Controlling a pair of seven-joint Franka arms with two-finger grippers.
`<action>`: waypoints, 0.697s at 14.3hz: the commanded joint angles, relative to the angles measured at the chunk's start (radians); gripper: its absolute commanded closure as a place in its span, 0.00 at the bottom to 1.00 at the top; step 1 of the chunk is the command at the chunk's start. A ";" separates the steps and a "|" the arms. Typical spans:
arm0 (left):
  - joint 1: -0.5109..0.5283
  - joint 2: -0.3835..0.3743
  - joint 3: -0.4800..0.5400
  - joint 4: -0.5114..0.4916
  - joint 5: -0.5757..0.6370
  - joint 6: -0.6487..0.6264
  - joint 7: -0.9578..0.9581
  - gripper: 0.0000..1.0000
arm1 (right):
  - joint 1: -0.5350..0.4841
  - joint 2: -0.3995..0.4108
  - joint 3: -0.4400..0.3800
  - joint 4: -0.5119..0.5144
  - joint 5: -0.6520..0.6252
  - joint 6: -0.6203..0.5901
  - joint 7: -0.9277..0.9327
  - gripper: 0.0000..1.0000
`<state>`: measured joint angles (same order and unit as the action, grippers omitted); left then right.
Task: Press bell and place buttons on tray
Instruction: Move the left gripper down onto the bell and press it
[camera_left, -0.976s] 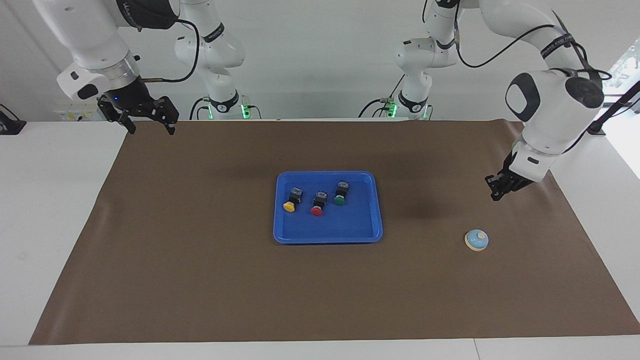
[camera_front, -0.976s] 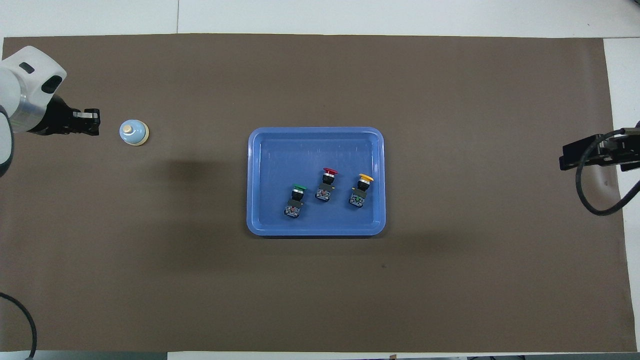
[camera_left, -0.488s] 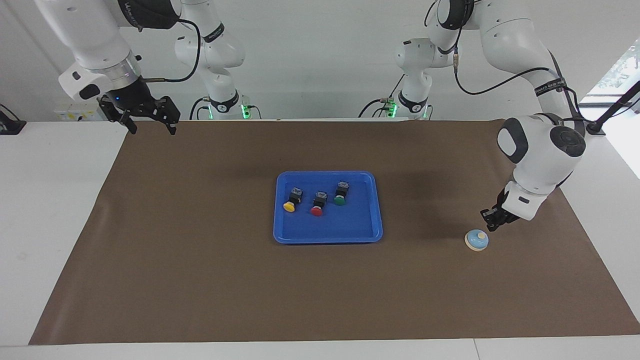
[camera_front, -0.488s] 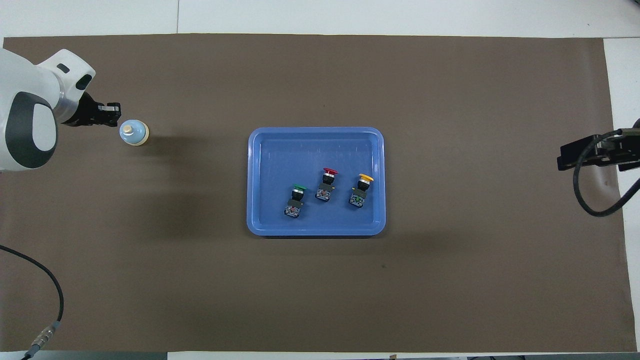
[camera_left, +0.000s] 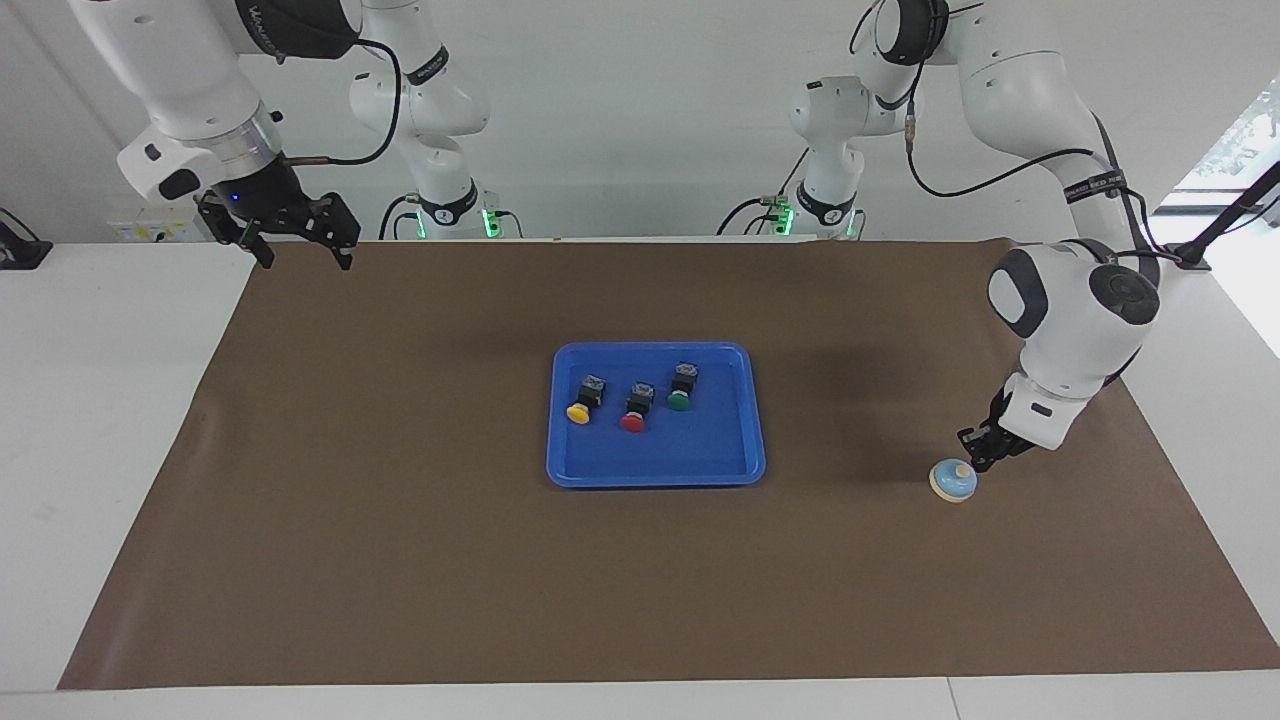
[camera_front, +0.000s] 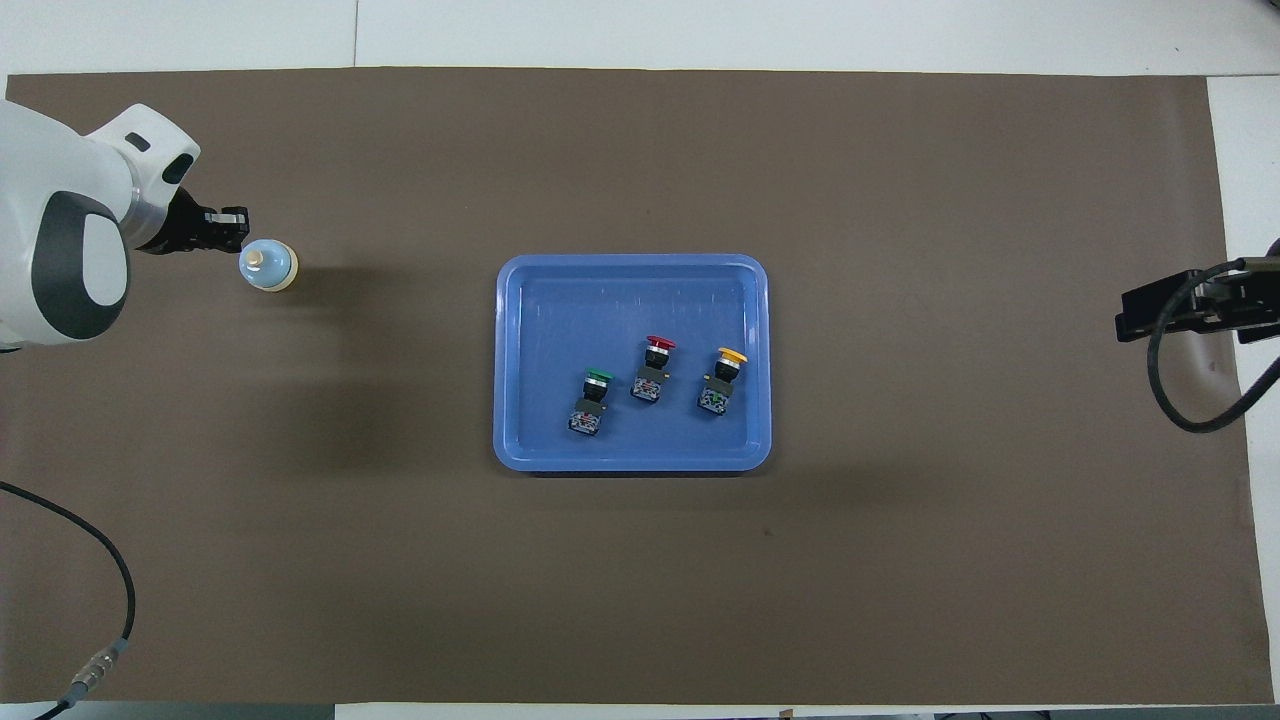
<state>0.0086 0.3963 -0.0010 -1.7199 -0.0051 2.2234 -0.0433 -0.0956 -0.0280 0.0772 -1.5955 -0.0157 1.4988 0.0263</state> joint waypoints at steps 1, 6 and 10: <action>0.004 0.004 -0.001 -0.040 0.017 0.068 -0.009 1.00 | -0.016 -0.023 0.007 -0.023 0.013 -0.002 -0.023 0.00; -0.002 0.032 -0.001 -0.111 0.017 0.175 -0.007 1.00 | -0.016 -0.021 0.007 -0.023 0.013 -0.002 -0.025 0.00; -0.002 0.032 0.003 -0.119 0.017 0.183 -0.004 1.00 | -0.016 -0.023 0.007 -0.023 0.013 -0.002 -0.025 0.00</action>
<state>0.0074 0.4009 -0.0030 -1.8041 -0.0047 2.3574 -0.0432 -0.0956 -0.0287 0.0773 -1.5957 -0.0157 1.4988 0.0263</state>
